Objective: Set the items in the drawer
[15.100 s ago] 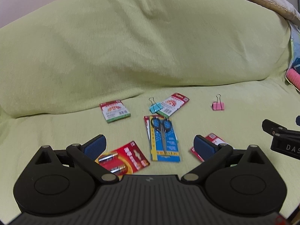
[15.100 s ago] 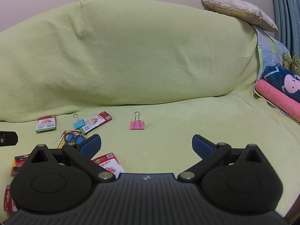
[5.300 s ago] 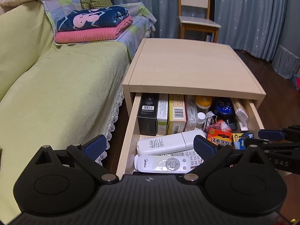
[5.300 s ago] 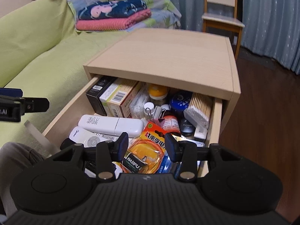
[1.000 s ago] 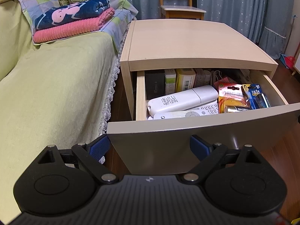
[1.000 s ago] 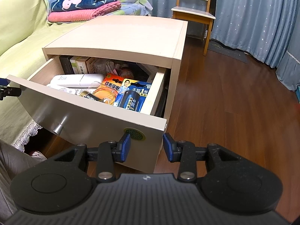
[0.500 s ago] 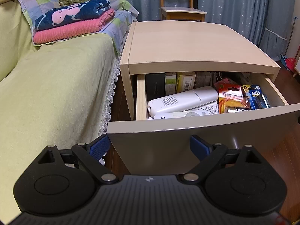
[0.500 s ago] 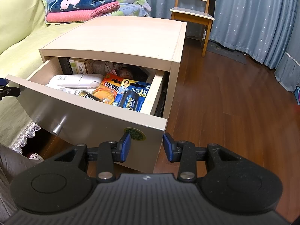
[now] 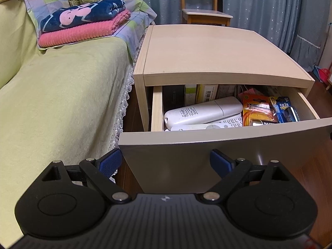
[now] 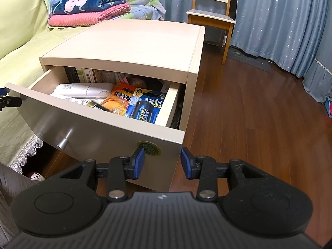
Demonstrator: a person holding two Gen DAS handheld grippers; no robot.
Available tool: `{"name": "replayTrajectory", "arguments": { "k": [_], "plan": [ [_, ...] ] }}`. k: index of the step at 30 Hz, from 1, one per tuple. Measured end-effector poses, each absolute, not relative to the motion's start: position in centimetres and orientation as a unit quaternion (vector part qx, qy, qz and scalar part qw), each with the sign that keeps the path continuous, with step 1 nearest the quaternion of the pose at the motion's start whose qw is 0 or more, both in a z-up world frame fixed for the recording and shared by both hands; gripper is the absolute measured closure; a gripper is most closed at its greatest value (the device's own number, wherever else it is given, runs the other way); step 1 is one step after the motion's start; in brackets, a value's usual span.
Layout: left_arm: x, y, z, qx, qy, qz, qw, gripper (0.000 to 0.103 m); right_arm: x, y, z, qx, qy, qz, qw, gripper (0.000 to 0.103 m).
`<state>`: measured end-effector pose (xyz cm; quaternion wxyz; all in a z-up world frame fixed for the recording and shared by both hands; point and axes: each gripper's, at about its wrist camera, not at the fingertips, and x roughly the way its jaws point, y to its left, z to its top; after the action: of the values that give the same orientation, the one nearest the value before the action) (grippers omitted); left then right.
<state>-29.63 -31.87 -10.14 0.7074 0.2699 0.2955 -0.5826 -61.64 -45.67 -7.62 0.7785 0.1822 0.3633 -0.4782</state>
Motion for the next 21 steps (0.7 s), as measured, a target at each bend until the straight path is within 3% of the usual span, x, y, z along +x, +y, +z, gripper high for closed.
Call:
{"name": "replayTrajectory", "arguments": {
  "k": [21],
  "plan": [
    [-29.7,-32.8,-11.0,0.26,0.309,-0.578,0.709,0.017,-60.9,-47.2,-7.9,0.177,0.358,-0.484,0.779,0.069]
  ]
}}
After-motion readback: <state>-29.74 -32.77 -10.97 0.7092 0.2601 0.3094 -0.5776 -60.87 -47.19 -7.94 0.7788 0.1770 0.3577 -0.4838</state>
